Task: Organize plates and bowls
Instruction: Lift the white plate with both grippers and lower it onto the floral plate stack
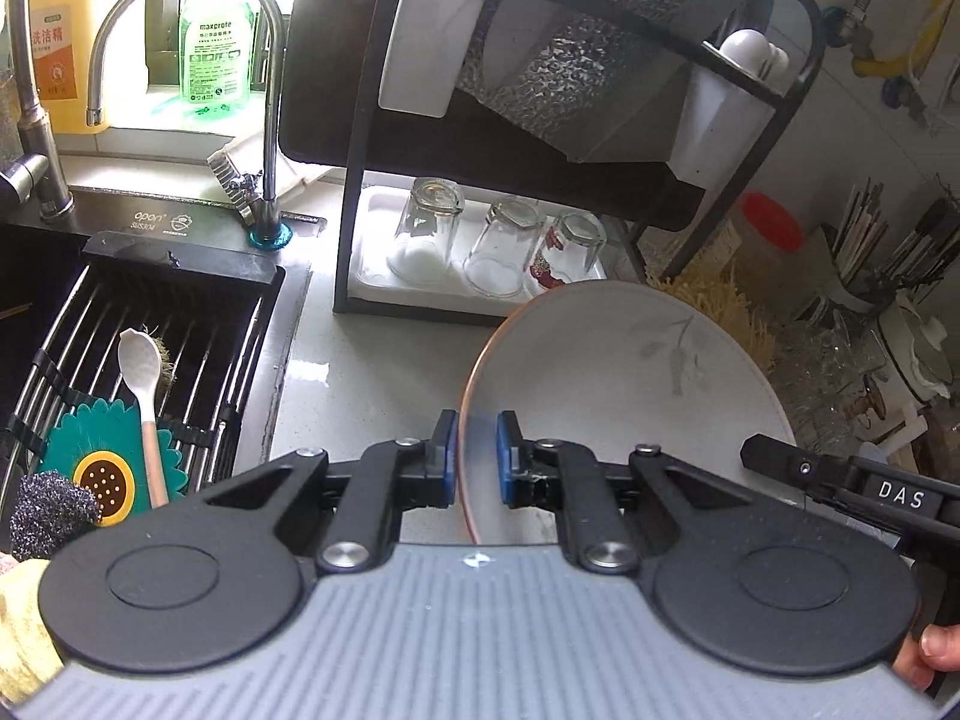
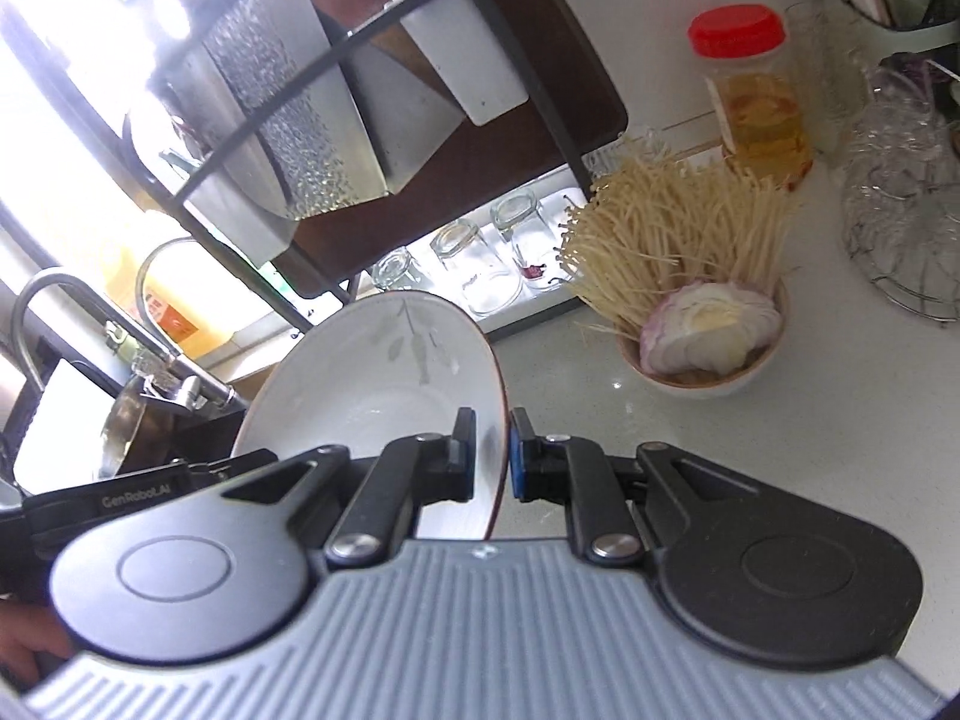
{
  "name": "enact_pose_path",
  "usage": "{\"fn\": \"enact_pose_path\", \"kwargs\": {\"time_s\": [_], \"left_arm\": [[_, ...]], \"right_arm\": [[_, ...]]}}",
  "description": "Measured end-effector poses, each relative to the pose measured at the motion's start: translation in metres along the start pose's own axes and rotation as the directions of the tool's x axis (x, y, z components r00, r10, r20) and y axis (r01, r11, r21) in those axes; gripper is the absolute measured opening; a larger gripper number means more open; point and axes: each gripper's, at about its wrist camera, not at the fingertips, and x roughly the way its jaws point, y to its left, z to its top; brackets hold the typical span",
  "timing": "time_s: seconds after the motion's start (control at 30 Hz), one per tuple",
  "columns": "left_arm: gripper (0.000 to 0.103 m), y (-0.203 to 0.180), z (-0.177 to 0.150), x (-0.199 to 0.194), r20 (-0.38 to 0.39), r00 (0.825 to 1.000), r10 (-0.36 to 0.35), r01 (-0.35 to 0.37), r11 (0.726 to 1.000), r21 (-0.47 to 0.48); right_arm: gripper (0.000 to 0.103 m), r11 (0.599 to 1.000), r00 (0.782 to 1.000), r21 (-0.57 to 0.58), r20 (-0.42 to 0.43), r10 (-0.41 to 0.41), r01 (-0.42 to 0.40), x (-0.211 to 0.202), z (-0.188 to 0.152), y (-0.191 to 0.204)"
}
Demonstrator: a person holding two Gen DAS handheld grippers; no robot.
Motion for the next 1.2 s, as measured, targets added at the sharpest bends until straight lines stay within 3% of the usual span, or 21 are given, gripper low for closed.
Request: {"fn": "enact_pose_path", "kwargs": {"time_s": [0.33, 0.6, 1.2], "left_arm": [[0.013, -0.029, -0.037, -0.015, -0.020, 0.999, -0.043, 0.043, 0.999, 0.032], [0.013, -0.048, -0.064, 0.006, -0.093, 0.993, -0.071, 0.077, 0.995, 0.064], [0.014, -0.065, -0.099, 0.073, -0.305, 0.949, -0.077, 0.111, 0.989, 0.097]], "right_arm": [[0.014, 0.998, 0.998, 0.027, 0.021, -0.053, 0.053, -0.042, -0.027, -0.023], [0.014, 0.988, 0.990, 0.065, 0.010, -0.138, 0.137, -0.053, -0.047, -0.051], [0.014, 0.959, 0.961, 0.076, -0.042, -0.272, 0.275, -0.046, -0.095, -0.090]]}}
